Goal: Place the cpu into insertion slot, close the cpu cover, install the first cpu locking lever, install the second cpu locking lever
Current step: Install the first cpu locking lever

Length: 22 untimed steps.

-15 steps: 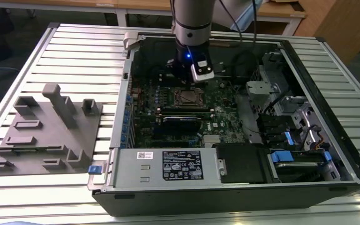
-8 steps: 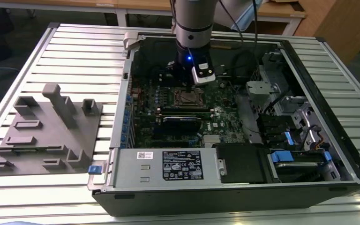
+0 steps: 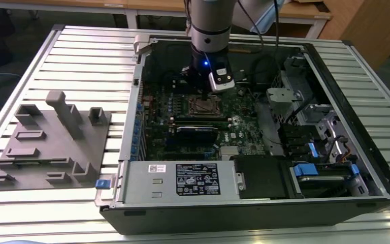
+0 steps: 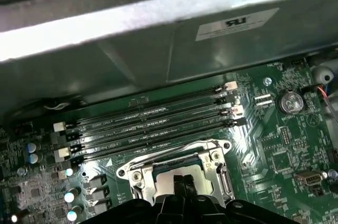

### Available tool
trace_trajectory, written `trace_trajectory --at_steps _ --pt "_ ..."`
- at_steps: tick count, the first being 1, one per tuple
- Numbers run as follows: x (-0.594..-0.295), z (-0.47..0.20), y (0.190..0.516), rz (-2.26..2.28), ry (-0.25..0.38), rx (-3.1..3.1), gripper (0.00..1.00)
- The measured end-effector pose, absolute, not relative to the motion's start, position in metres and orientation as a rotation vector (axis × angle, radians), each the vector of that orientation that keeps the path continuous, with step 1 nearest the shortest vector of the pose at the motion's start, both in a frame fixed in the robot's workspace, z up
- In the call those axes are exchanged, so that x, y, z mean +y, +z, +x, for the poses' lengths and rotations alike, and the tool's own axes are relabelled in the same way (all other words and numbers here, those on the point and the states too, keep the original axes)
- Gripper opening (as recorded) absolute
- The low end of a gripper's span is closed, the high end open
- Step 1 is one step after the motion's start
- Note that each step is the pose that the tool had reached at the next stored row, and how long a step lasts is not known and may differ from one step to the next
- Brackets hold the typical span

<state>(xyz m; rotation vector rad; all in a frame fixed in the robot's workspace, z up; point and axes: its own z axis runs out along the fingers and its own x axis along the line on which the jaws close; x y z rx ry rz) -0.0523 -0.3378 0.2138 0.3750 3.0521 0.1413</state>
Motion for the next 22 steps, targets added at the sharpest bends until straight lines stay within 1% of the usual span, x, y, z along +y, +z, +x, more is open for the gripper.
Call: trace_trajectory --at_steps 7,12,17,22 --pt "-0.3378 -0.0514 0.2125 0.236 0.145 3.07 0.11" --pt "-0.3378 -0.0511 0.2136 0.228 0.141 3.071 0.11" --pt "-0.3378 -0.0511 0.2156 0.226 0.092 3.071 0.11" --pt "-0.3378 -0.0511 0.2156 0.226 0.083 3.071 0.11"
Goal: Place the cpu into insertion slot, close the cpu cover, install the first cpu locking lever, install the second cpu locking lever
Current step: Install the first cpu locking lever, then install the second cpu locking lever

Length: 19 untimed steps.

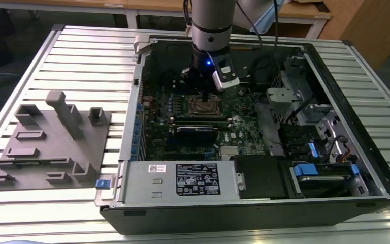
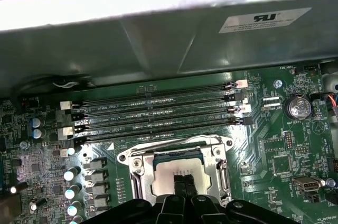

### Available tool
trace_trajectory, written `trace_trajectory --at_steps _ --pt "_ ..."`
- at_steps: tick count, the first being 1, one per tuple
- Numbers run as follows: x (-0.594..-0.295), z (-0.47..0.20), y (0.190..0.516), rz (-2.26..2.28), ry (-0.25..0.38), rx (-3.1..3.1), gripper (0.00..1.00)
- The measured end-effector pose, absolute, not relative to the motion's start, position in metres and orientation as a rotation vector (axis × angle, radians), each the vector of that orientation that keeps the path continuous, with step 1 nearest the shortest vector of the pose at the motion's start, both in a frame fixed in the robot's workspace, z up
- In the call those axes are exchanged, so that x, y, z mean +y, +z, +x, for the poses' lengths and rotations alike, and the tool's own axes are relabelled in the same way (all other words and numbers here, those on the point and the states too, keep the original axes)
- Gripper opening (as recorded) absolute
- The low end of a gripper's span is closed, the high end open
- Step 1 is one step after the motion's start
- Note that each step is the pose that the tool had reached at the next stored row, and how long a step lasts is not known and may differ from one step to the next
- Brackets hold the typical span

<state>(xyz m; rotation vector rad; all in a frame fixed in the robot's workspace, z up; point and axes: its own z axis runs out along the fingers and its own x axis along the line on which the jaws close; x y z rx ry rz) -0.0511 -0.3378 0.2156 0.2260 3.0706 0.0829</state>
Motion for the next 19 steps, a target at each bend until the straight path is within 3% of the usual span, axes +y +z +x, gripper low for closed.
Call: trace_trajectory --at_steps 19 --pt "-0.3378 -0.0511 0.222 0.226 0.082 3.071 0.11"
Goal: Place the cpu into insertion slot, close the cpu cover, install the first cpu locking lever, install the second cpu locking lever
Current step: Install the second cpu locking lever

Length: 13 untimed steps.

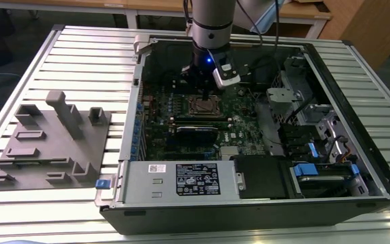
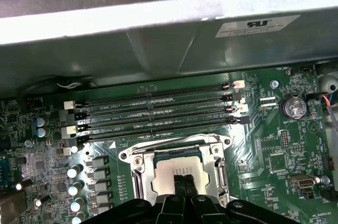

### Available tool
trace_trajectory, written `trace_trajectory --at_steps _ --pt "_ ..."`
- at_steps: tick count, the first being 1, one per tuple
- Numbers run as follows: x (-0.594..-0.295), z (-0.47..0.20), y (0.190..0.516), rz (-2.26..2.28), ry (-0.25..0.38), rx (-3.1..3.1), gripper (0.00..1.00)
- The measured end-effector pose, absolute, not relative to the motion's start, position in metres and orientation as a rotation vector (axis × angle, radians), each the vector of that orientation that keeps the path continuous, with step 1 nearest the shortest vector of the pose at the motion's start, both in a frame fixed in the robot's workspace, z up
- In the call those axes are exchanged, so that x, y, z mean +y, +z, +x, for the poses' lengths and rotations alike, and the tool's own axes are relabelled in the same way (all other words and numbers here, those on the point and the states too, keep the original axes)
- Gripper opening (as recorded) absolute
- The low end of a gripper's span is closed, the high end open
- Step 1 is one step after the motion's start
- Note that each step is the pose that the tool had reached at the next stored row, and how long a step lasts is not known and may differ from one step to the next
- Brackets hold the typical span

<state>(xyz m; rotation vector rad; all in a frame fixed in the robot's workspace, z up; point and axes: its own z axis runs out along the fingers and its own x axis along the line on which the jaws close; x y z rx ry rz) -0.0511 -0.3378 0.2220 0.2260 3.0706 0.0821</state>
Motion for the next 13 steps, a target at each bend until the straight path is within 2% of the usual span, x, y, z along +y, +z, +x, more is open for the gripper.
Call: trace_trajectory --at_steps 13 --pt "-0.3378 -0.0511 0.2261 0.226 0.082 3.07 0.11"
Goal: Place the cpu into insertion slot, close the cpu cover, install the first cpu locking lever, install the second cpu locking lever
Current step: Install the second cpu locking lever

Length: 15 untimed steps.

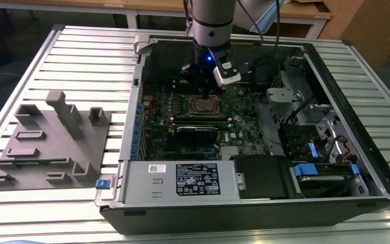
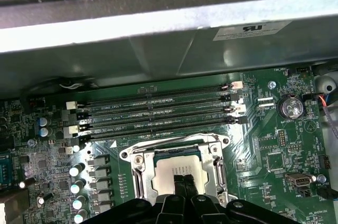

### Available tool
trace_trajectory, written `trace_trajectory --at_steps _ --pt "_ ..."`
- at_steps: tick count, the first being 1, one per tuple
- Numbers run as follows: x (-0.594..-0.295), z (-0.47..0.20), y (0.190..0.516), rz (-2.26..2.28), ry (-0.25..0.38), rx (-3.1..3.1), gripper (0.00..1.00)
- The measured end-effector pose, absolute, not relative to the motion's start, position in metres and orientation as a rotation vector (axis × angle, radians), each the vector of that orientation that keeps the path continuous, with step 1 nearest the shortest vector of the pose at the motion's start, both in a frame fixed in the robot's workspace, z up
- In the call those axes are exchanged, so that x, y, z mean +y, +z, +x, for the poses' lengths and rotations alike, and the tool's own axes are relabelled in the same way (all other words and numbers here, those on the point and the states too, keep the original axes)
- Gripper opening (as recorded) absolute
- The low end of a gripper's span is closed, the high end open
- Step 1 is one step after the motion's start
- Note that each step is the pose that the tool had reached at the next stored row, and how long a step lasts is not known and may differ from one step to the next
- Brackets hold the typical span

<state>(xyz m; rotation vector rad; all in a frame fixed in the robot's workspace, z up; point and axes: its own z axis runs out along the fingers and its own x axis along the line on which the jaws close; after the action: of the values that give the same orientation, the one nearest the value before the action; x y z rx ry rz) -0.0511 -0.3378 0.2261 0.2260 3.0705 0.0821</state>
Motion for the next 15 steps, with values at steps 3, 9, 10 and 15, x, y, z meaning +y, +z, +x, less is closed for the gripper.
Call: trace_trajectory --at_steps 3,9,10,15 --pt "-0.3378 -0.0511 0.2263 0.226 0.082 3.071 0.11" --pt "-0.3378 -0.0511 0.2285 0.226 0.082 3.071 0.11" --pt "-0.3378 -0.0511 0.2289 0.226 0.082 3.07 0.11" --pt "-0.3378 -0.0511 0.2317 0.226 0.082 3.071 0.11"
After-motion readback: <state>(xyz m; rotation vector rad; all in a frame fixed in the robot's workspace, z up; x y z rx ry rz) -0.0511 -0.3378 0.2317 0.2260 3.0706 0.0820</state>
